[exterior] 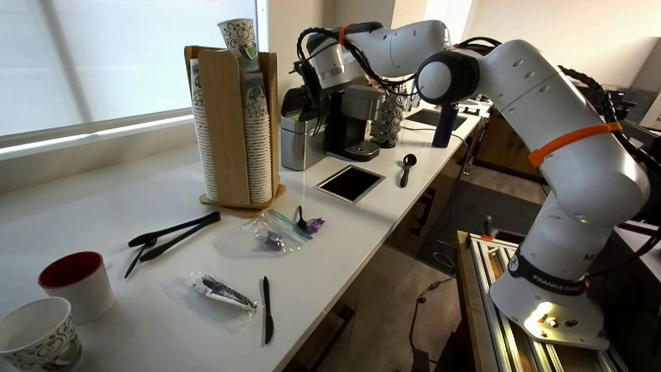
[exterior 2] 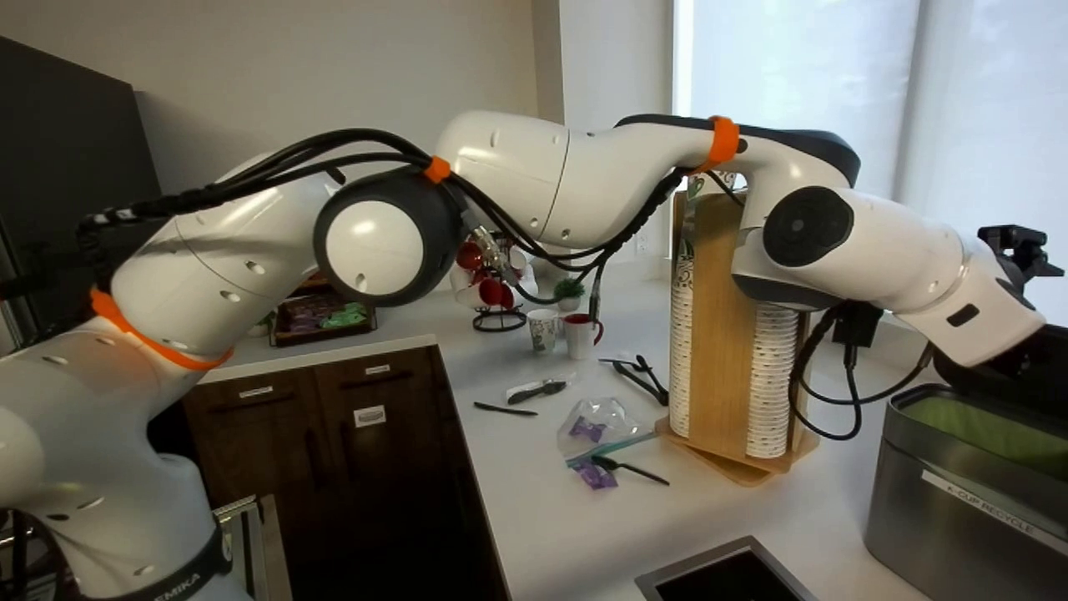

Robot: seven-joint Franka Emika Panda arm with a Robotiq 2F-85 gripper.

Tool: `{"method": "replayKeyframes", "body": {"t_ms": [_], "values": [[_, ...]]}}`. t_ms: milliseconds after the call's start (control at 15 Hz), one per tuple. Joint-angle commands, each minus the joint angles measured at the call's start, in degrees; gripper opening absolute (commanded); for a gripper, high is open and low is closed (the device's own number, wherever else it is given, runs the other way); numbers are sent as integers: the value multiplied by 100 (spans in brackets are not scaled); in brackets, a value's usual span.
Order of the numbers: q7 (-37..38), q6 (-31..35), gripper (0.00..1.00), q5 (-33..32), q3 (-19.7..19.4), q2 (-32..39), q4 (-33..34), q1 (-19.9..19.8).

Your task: Open the recycling bin

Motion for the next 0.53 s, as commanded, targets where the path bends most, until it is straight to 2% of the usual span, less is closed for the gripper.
{"method": "replayKeyframes", "body": {"t_ms": [0, 133, 467], "values": [[218, 281, 100, -166, -140, 528, 781, 105], [346, 356, 100, -306, -260, 673, 997, 163], [1082, 701, 100, -1187, -415, 835, 971, 203]]}}
